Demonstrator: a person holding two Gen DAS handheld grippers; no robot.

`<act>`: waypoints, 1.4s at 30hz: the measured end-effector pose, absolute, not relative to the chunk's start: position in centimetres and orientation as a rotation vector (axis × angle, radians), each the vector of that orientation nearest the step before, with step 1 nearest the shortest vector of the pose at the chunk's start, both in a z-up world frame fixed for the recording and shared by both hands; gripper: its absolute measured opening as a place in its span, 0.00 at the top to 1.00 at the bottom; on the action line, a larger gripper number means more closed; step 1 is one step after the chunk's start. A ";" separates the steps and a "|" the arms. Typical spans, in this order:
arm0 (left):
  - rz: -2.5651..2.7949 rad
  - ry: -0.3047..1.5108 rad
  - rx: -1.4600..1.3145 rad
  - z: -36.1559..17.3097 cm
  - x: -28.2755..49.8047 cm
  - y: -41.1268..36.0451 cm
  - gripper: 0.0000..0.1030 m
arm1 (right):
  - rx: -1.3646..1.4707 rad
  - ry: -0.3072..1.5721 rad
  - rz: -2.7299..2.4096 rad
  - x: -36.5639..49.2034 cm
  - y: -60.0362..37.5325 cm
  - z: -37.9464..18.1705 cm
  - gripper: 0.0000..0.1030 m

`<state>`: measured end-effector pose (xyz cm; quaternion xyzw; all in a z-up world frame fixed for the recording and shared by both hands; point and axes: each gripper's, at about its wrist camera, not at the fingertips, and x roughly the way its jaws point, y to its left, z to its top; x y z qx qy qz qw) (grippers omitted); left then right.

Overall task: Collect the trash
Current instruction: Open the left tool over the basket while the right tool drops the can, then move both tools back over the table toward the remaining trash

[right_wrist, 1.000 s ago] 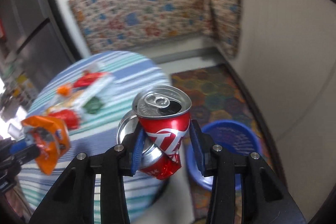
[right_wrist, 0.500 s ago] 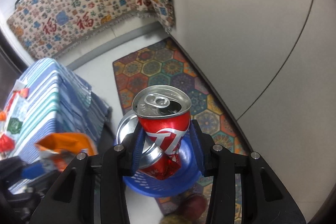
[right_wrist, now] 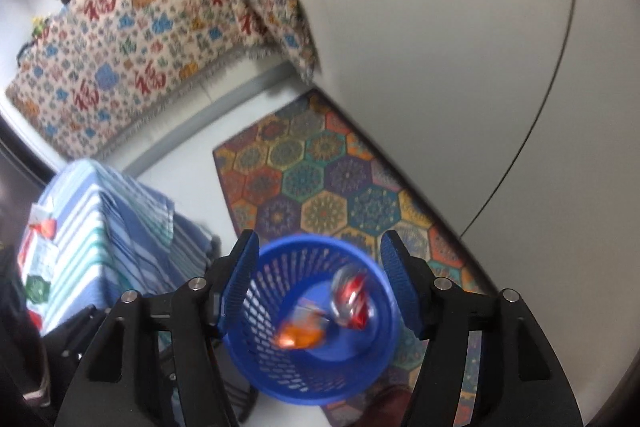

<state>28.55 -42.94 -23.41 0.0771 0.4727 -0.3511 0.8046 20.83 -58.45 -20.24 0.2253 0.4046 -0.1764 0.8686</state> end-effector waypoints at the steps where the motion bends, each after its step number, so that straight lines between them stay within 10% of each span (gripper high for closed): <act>1: -0.751 0.998 0.154 -22.8 28.4 -42.5 0.36 | 0.462 0.826 -0.375 20.6 -58.3 -19.6 0.34; 11: -0.698 0.845 0.105 -15.5 22.1 -32.7 0.36 | 0.289 0.577 -0.312 18.5 -51.6 -12.3 0.07; 36: -0.166 0.935 0.081 -19.8 15.3 -2.6 0.36 | 0.012 0.928 0.119 22.2 -18.4 -20.7 0.06; 42: -0.137 0.931 0.085 -20.2 16.1 0.1 0.13 | -0.017 0.932 0.112 23.8 -17.5 -21.4 0.04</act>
